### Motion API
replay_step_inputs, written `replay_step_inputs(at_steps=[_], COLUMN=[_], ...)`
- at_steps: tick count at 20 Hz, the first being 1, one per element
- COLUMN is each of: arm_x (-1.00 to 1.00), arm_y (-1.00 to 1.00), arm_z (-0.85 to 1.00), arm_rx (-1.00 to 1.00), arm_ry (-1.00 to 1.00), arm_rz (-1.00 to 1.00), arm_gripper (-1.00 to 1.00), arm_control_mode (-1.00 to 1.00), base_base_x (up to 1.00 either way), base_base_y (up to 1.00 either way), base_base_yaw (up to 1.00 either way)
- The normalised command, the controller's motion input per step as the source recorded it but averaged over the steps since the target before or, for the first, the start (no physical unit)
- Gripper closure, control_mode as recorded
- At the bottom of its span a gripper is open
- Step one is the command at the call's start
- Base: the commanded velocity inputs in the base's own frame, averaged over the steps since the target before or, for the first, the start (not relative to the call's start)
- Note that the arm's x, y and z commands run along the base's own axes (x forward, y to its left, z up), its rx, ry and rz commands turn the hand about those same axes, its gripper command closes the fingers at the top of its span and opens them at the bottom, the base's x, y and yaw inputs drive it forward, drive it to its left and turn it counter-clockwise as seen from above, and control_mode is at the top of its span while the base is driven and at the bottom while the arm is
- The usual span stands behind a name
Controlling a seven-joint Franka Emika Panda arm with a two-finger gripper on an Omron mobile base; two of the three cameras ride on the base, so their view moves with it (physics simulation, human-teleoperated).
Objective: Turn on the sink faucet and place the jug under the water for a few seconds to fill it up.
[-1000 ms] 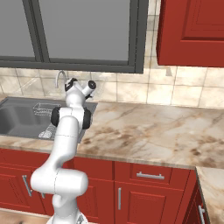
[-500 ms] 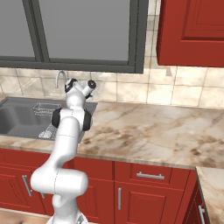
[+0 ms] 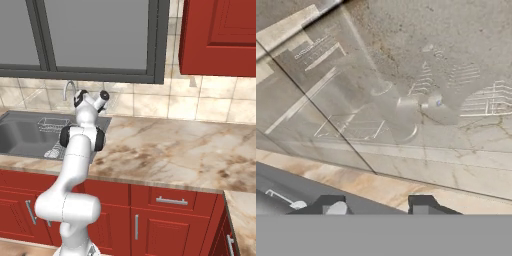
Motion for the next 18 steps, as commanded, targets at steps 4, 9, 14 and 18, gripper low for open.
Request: replay_step_inputs(at_steps=[4,9,14,18], arm_x=[0.0,0.0,0.0,0.0], arm_y=[0.0,0.0,-0.06,-0.24], arm_z=[0.0,0.0,0.0,0.0], arm_rx=[0.0,0.0,0.0,0.0], arm_ry=[0.0,0.0,0.0,0.0], arm_rz=[0.0,0.0,0.0,0.0], arm_gripper=[1.0,1.0,1.0,1.0], arm_control_mode=[-1.0,-1.0,-1.0,-1.0], base_base_x=[0.0,0.0,0.0,0.0], base_base_y=[0.0,0.0,0.0,0.0], base_base_yaw=[0.0,0.0,0.0,0.0])
